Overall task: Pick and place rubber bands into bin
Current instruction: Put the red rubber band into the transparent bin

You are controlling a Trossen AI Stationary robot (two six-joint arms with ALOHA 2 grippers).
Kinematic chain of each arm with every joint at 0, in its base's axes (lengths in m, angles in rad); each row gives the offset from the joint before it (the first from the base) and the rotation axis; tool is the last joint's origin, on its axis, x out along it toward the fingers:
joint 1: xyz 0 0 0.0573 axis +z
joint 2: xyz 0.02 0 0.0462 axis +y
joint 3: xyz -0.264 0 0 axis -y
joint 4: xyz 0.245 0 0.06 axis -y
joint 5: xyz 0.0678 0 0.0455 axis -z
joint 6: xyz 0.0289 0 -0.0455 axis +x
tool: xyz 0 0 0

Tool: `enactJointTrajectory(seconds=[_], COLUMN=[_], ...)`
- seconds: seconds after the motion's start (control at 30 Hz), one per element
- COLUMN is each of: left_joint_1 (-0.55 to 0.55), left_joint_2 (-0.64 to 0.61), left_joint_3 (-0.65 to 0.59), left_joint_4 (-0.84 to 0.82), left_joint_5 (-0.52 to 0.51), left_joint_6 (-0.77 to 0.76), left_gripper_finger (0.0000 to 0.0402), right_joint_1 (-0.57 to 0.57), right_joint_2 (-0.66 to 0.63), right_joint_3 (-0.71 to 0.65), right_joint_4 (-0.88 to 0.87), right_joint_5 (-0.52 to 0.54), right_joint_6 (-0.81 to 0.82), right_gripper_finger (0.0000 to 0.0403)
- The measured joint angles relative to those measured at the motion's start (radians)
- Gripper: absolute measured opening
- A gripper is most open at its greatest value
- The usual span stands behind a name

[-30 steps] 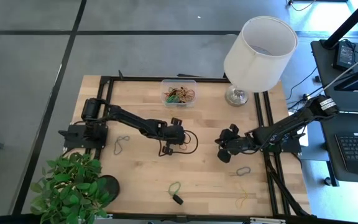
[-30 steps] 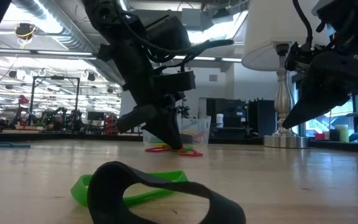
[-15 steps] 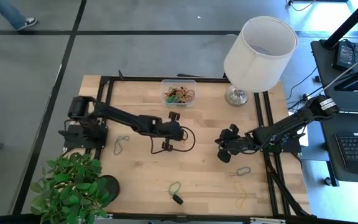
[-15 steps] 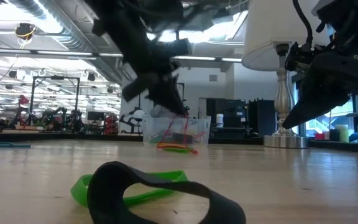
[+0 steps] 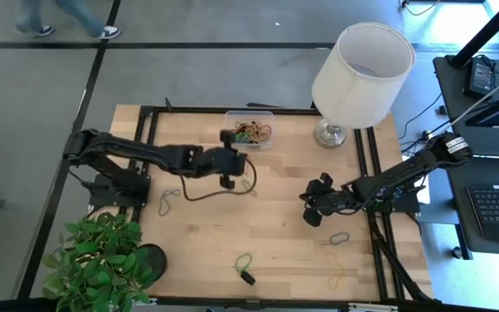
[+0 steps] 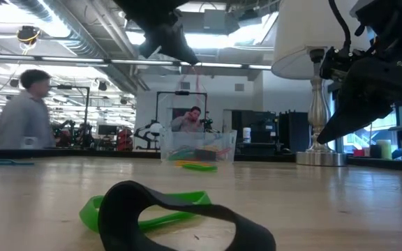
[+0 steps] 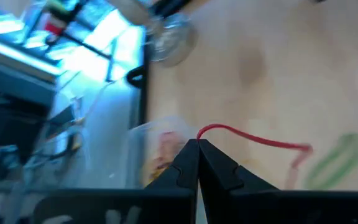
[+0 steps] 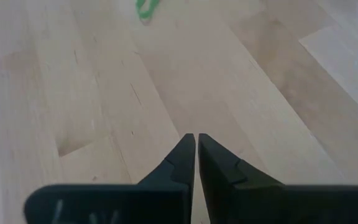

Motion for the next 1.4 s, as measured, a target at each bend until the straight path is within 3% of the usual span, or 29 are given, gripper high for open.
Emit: enactJointTrajectory(seconds=[0.27, 0.63, 0.77, 1.1, 1.27, 1.4], left_joint_1=[0.202, 0.503, 0.535, 0.536, 0.535, 0.533], left_joint_2=[-0.014, 0.113, 0.220, 0.470, 0.527, 0.534], left_joint_3=[0.000, 0.000, 0.001, 0.099, 0.193, 0.250], left_joint_4=[0.050, 0.178, 0.200, 0.150, 0.034, -0.028], left_joint_5=[0.026, 0.284, 0.359, 0.379, 0.372, 0.376], left_joint_6=[0.086, 0.023, -0.010, -0.071, -0.082, -0.090], left_gripper_finger=[0.0002, 0.0001, 0.0002, 0.0002, 0.0010, 0.0044], right_joint_1=[0.000, -0.005, -0.005, -0.005, -0.005, -0.005], right_joint_2=[0.000, 0.000, 0.000, 0.000, 0.000, 0.000], right_joint_3=[0.000, 0.000, 0.000, 0.000, 0.000, 0.000], right_joint_4=[0.004, 0.006, 0.009, 0.013, 0.013, 0.015], right_joint_5=[0.000, 0.001, 0.002, 0.002, 0.002, 0.002], right_joint_6=[0.000, -0.004, -0.028, -0.054, -0.054, -0.054], right_gripper_finger=[0.0026, 0.0025, 0.0025, 0.0025, 0.0025, 0.0025])
